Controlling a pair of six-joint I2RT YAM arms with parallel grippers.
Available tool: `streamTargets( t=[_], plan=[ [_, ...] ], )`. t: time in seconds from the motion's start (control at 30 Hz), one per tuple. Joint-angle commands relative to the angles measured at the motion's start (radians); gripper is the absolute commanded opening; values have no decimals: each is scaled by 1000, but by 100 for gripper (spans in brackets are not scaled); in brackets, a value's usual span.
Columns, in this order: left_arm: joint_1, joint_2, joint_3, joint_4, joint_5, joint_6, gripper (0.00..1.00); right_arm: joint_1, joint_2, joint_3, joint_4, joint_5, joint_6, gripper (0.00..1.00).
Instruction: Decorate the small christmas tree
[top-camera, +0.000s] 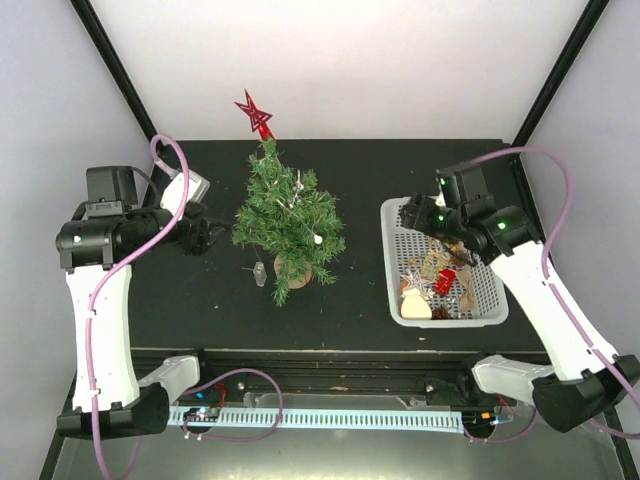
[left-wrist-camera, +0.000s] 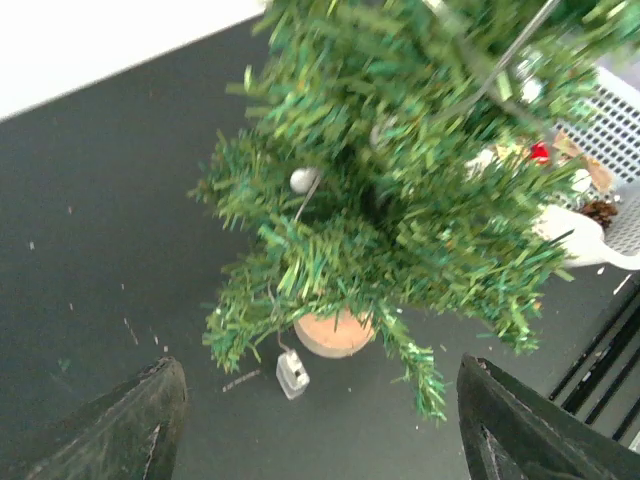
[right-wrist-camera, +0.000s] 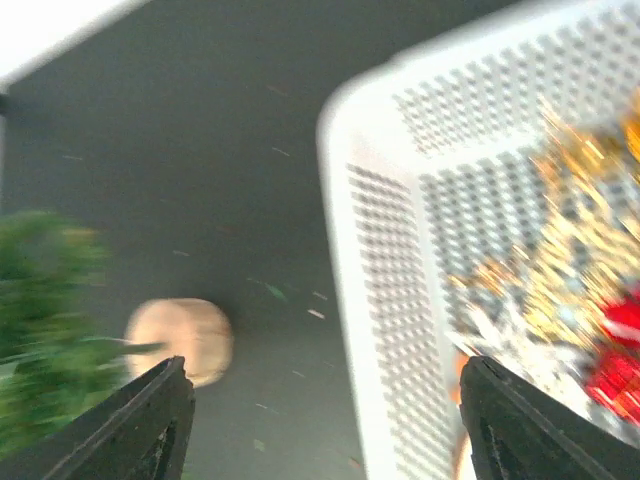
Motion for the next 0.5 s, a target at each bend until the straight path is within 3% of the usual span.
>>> streamTargets(
  t=[0.0,0.47],
  plan=[
    [21,-18,-26,-49,-49,4,74,-142,6,-161,-106,-119,104,73],
    [23,8,-72,43,-55,-87,74,-297,48,-443,-42,-83,231,70]
  ],
)
